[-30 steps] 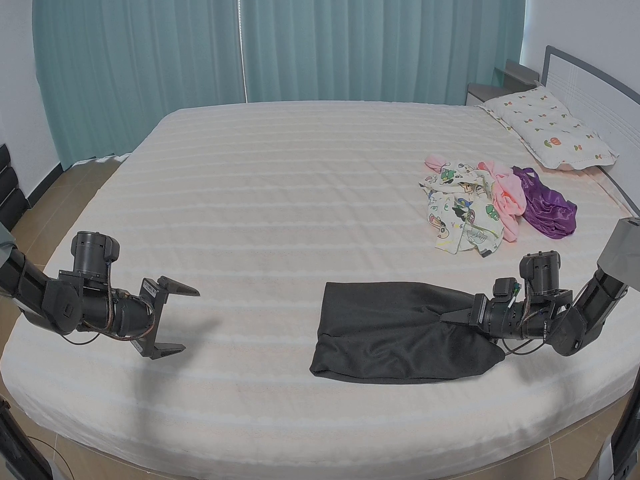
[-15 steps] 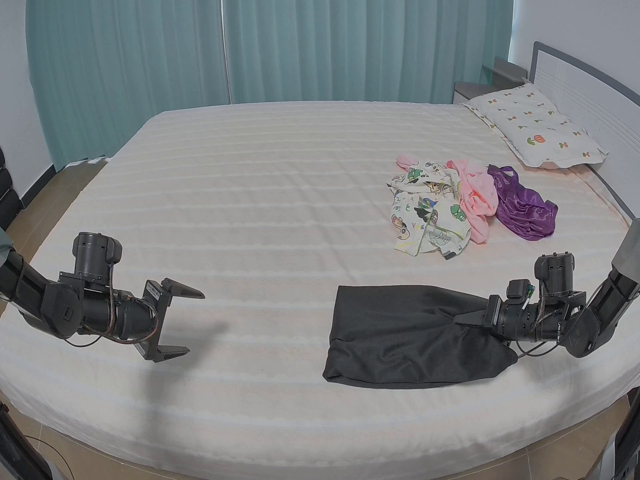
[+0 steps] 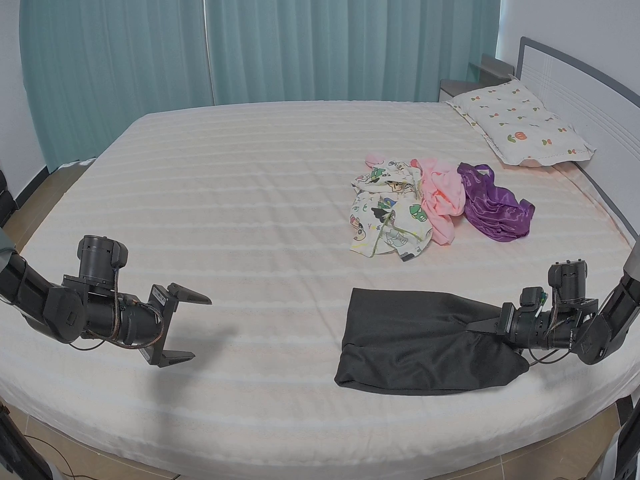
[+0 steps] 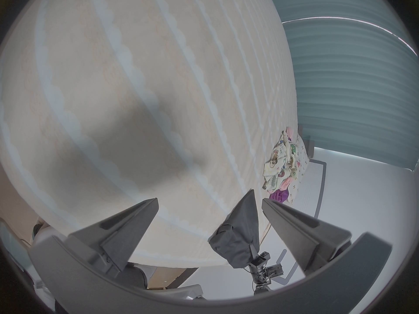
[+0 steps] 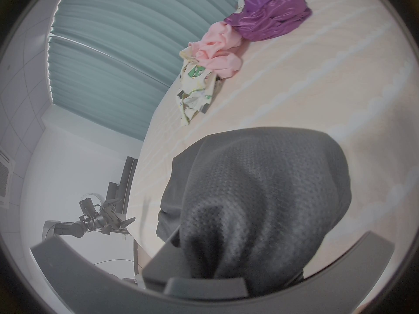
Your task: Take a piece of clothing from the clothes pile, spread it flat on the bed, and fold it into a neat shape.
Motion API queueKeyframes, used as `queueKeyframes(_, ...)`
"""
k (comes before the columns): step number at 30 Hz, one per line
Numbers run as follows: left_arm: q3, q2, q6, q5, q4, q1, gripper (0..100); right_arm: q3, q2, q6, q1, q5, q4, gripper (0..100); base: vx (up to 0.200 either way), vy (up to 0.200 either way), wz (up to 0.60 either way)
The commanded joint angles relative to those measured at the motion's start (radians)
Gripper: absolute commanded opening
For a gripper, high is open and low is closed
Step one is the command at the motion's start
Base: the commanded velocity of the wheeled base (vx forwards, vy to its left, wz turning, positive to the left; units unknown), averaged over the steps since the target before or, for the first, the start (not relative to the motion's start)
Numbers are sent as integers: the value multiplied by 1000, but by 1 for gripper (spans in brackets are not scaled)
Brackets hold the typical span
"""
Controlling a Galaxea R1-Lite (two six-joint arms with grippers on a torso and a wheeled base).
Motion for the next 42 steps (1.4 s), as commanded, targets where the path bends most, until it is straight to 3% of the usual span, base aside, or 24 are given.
queueKeyframes(1, 0, 0, 1, 1, -2, -6, 100, 22, -10, 3, -5, 0, 0, 0, 0, -200, 0)
queueKeyframes(10, 0, 8, 7, 4, -3, -6, 100, 27, 18, 4, -7, -2, 0, 0, 0, -156, 0)
queueKeyframes(11, 0, 8, 7, 4, -3, -7, 100, 24, 19, 12, -2, 3, 1, 100, 0, 0, 0)
queueKeyframes(19, 14, 8, 8, 9, -6, -18, 100, 40, -1, 0, -3, -17, 0, 100, 0, 0, 0)
queueKeyframes(24, 14, 9, 8, 9, -6, -19, 100, 24, 7, 10, -79, -51, 13, 100, 0, 0, 0)
queueKeyframes(30, 12, 12, 8, 10, -9, -19, 100, -6, 74, 17, -96, -58, 12, 100, 0, 0, 0)
queueKeyframes(36, 9, 12, 8, 12, -9, -19, 100, -35, 74, 130, -135, -60, 13, 100, 0, 0, 0)
queueKeyframes(42, 8, 12, 8, 12, -9, -19, 100, -36, 67, 135, -161, -61, 66, 100, 0, 0, 0)
